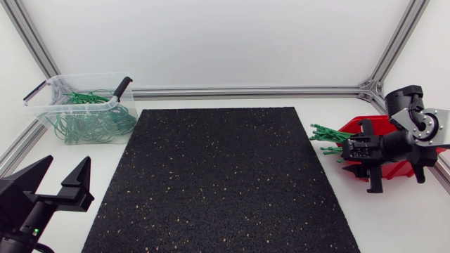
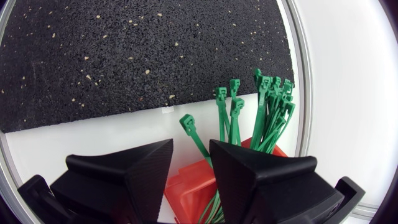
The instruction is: Take a green cable tie from the red box, thread the tail through the head to close it, then place it in the transparent bin on the left.
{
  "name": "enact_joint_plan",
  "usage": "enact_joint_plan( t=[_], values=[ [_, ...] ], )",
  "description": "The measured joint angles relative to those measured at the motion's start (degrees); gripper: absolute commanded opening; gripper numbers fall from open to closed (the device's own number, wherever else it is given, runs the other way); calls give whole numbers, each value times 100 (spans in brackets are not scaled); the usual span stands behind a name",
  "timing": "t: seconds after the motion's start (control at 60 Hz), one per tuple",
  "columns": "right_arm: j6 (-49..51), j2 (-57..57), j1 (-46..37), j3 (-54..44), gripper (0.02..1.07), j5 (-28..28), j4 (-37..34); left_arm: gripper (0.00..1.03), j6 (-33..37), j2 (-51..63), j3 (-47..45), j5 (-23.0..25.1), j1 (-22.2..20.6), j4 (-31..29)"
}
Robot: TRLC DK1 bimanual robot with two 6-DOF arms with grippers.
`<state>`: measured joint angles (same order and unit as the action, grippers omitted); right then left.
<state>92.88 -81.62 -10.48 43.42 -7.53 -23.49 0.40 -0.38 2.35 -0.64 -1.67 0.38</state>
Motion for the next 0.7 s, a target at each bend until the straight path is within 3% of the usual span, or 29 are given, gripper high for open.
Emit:
enact_joint_plan(
  t=[0.283,0.7],
  values=[
    [42,190,0,-227,24,37,212,99,0,0,0,0,-2,-2],
    [243,363,-7,-391,23,142,741,99,0,0,0,0,-39,-9]
  ],
)
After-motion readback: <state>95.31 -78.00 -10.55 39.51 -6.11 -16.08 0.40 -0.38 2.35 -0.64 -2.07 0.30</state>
